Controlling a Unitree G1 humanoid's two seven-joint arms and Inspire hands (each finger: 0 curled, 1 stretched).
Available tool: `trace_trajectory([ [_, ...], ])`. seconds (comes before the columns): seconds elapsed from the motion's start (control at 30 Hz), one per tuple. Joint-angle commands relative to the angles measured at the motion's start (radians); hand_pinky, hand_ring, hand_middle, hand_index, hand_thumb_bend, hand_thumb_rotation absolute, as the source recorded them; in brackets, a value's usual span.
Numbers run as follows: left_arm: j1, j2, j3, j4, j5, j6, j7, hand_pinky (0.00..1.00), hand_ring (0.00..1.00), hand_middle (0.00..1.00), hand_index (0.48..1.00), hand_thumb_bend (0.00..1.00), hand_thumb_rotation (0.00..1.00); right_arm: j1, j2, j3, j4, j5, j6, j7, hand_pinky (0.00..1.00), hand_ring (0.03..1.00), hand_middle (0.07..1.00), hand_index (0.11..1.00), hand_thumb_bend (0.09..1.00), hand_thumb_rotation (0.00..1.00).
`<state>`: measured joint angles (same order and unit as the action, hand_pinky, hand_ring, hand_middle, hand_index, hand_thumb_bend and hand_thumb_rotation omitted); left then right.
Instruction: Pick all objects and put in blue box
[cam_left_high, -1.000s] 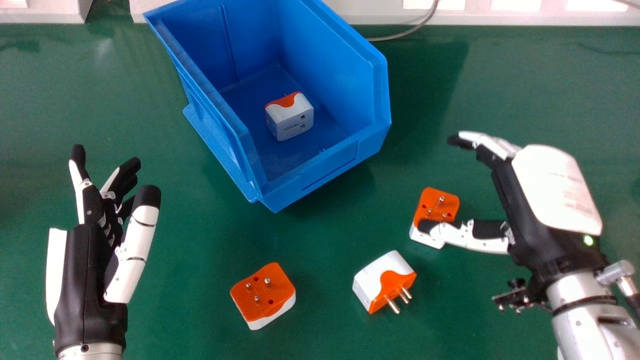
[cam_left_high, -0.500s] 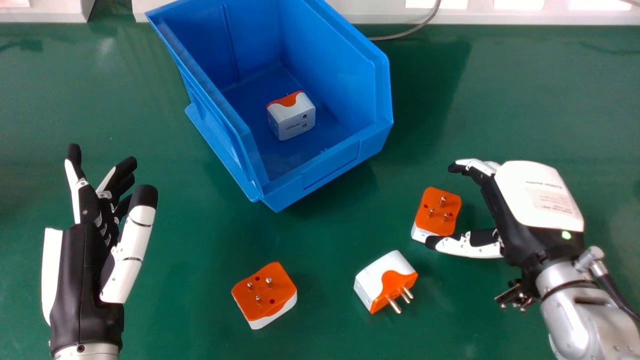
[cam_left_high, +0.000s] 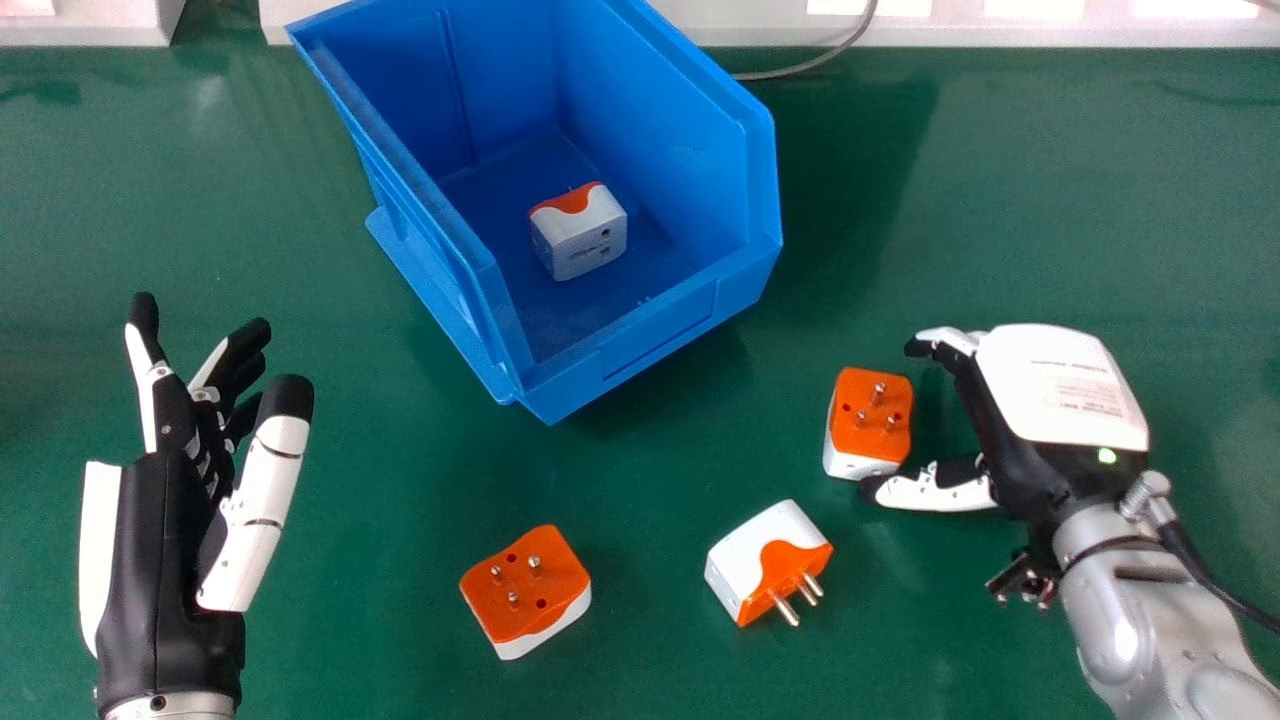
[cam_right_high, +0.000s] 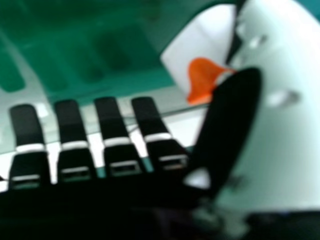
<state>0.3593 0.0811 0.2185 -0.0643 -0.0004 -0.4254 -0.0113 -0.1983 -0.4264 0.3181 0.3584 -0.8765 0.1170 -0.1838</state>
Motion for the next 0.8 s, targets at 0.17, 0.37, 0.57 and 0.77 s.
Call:
trace_trajectory([
  [0.17,0.008,0.002,0.005,-0.036,-0.004,-0.009,0.005,0.88,0.91,0.9,0.903,0.58,0.74,-0.028,0.003,0.048,0.003,-0.029,0.037,-0.015,0.67,0.748,0.782,0.779,0.532,0.44],
  [0.37,0.007,0.001,0.001,-0.04,-0.003,-0.007,0.005,0.88,0.9,0.89,0.896,0.61,0.75,-0.029,-0.002,0.077,-0.029,-0.038,0.055,-0.004,0.67,0.748,0.78,0.778,0.531,0.43],
  [0.57,0.009,-0.007,-0.001,-0.048,-0.003,0.003,0.01,0.88,0.9,0.89,0.89,0.62,0.73,-0.041,-0.007,0.095,-0.045,-0.051,0.053,0.016,0.67,0.75,0.78,0.782,0.524,0.43],
  [0.77,0.009,-0.012,-0.003,-0.048,-0.006,0.0,0.007,0.88,0.91,0.89,0.892,0.58,0.73,-0.059,-0.01,0.115,-0.041,-0.057,0.049,0.033,0.67,0.754,0.783,0.788,0.5,0.45],
])
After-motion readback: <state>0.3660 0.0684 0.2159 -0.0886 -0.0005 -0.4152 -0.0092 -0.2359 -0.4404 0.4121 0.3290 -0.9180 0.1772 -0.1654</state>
